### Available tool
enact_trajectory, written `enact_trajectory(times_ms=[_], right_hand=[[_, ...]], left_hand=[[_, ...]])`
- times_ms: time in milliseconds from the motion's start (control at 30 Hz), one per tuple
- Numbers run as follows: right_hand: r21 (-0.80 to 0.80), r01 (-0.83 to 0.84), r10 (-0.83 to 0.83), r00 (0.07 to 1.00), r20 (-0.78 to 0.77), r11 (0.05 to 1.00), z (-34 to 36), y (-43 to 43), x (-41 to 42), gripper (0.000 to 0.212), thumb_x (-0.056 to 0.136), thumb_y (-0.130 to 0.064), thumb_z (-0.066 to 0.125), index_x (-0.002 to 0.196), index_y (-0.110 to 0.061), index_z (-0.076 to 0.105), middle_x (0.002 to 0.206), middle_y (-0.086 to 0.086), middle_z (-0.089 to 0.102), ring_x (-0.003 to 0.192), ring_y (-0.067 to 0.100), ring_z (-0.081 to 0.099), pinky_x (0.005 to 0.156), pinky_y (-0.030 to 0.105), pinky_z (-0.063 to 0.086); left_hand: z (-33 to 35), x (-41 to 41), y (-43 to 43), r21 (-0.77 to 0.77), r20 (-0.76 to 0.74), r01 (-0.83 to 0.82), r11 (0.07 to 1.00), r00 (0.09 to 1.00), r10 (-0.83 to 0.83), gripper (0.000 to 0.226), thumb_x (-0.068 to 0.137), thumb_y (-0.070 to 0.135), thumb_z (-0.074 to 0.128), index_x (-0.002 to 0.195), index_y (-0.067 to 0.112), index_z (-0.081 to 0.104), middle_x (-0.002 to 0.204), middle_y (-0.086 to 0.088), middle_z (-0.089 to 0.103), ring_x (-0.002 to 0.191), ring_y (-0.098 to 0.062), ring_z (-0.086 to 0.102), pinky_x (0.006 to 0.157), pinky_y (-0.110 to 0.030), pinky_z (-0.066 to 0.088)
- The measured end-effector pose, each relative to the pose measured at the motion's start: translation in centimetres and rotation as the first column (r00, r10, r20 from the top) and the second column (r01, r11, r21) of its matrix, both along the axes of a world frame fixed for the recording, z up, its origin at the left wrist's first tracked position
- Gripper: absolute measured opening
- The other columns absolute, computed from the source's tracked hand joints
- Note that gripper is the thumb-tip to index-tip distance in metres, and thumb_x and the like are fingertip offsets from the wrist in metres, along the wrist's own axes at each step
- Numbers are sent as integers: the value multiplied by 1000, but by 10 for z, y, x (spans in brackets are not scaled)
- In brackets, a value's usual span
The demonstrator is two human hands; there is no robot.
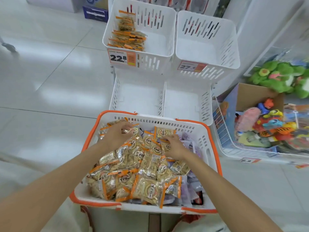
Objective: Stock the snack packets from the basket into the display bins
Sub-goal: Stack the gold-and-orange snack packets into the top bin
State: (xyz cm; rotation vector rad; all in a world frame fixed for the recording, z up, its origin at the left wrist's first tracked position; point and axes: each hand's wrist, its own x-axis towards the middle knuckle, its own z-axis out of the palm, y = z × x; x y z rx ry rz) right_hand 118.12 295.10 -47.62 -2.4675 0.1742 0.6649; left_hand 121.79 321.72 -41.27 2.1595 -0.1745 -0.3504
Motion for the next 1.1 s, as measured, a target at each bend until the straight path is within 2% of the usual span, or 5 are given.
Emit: enact_trajectory(times_ms=[367,533,800,867,1100], right_hand=[[458,333,-479,841,252,824,39,-11,-3,68,80,10,67,136,-25,49,139,9,40,106,23,61,62,24,55],[745,284,-434,901,9,604,78,16,-1,65,86,-7,73,141,-26,44,129,-2,54,109,21,65,91,47,56],[153,98,-77,987,-140,983,26,25,-11,28,95,-19,64,121,-14,56,111,4,57,95,21,57,79,31,39],[201,120,-108,992,-67,972,27,23,-9,21,90,-13,71,76,-15,55,76,2,49,68,16,48,69,32,37],[434,109,-239,936,257,894,105,14,23,9,91,-3,65,96,-11,66,84,3,68,72,14,65,79,39,57]], left_hand=[[5,-8,-37,-160,-189,-1,987,981,-30,16,95,21,62,111,17,63,101,3,61,99,-21,60,87,-35,52],[12,-9,-57,-471,-533,-120,874,828,-174,18,91,26,67,103,15,61,91,0,73,86,-13,70,79,-30,57],[4,8,-28,-317,-472,-230,920,880,57,57,75,28,83,124,21,56,101,-6,69,92,-21,64,83,-34,52],[2,6,-25,-265,-439,-241,934,892,106,90,60,38,91,137,15,50,122,-14,63,115,-31,58,99,-45,49],[3,9,-14,-348,-368,-347,871,905,213,58,80,25,81,129,18,51,116,0,63,112,-23,58,91,-37,48]])
